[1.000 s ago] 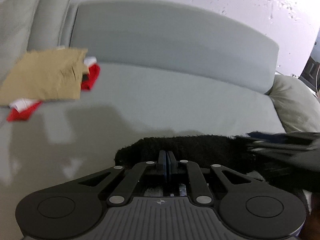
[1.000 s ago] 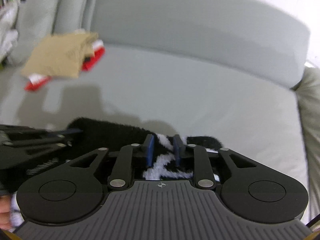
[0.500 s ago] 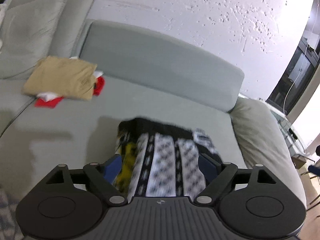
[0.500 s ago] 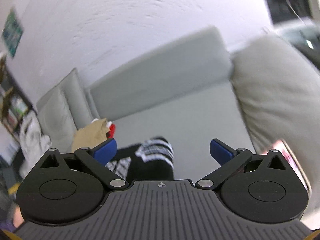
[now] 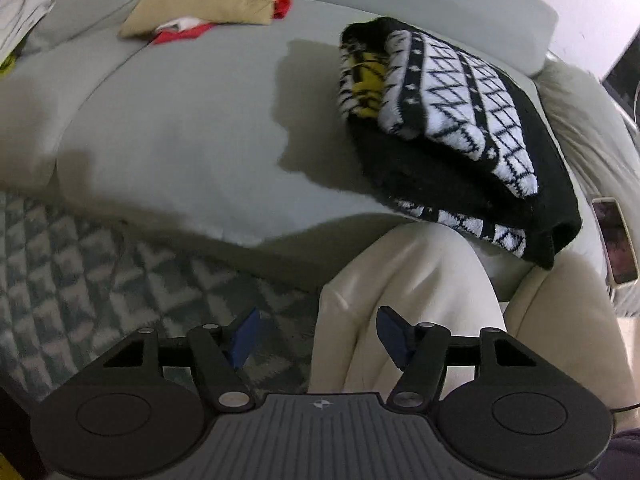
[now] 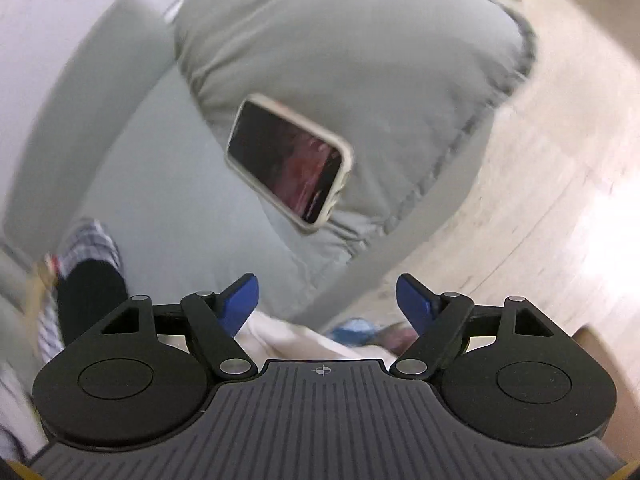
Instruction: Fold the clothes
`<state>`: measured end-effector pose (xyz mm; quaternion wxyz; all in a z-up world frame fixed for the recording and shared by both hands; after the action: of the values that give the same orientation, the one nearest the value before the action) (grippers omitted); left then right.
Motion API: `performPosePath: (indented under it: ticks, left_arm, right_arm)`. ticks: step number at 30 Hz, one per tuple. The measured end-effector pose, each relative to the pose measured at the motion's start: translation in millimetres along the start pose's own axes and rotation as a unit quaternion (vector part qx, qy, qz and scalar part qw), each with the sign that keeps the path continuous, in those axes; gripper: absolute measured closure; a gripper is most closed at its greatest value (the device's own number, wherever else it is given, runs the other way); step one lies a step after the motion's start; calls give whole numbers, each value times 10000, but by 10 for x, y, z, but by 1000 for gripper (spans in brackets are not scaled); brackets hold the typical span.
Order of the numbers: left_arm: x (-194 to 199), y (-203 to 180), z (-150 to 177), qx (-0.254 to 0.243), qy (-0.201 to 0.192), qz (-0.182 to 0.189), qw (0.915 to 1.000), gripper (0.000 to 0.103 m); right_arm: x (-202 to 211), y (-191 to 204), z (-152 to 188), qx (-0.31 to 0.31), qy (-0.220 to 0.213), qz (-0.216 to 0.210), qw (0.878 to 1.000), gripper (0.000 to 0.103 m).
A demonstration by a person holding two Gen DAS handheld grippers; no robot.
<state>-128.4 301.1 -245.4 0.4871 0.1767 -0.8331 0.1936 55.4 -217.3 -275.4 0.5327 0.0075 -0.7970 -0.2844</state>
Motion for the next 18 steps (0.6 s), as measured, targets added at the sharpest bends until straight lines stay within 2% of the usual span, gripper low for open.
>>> performPosePath:
  ticks: [1, 4, 6, 10, 13, 16, 18]
  left_arm:
    - [2, 14, 8, 122, -52, 55, 9999, 36]
    - [-5, -32, -45, 339, -263, 223, 9988, 32]
    - [10, -91, -93, 381, -435, 306, 9979, 26]
    - [79, -195, -218, 404, -870, 449, 9944, 22]
    - [158, -230, -368, 470, -1329, 573, 9884, 15]
    - [174, -277, -537, 515, -1774, 752, 9799, 7]
    - [96, -340, -664, 478, -1872, 914, 9769, 6]
  right_arm:
    - [13, -20, -16, -54, -16, -109, 9999, 18]
    - [14, 129, -3, 294, -98, -328, 9990, 11]
    - [-52, 255, -3, 492, 50, -679, 9965, 7]
    - [-174, 527, 67, 717, 342, -1336, 9878, 1]
    - [-209, 751, 144, 924, 495, -1733, 9793, 0]
    - [-333, 912, 168, 804, 716, -2047, 9729, 0]
    - [-465, 1017, 153, 711, 844, -2111, 9712, 0]
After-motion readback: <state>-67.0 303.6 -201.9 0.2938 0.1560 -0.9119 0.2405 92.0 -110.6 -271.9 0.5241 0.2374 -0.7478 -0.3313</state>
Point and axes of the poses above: each gripper's, at about its wrist camera, not at the fingertips, and x roughly against the way its jaws point, y to its left, z to its underside, the point moved 4 cm from there along -x, roughly the way its jaws point, and after that the axes turned 4 degrees about -x, right-handed, at the moved point
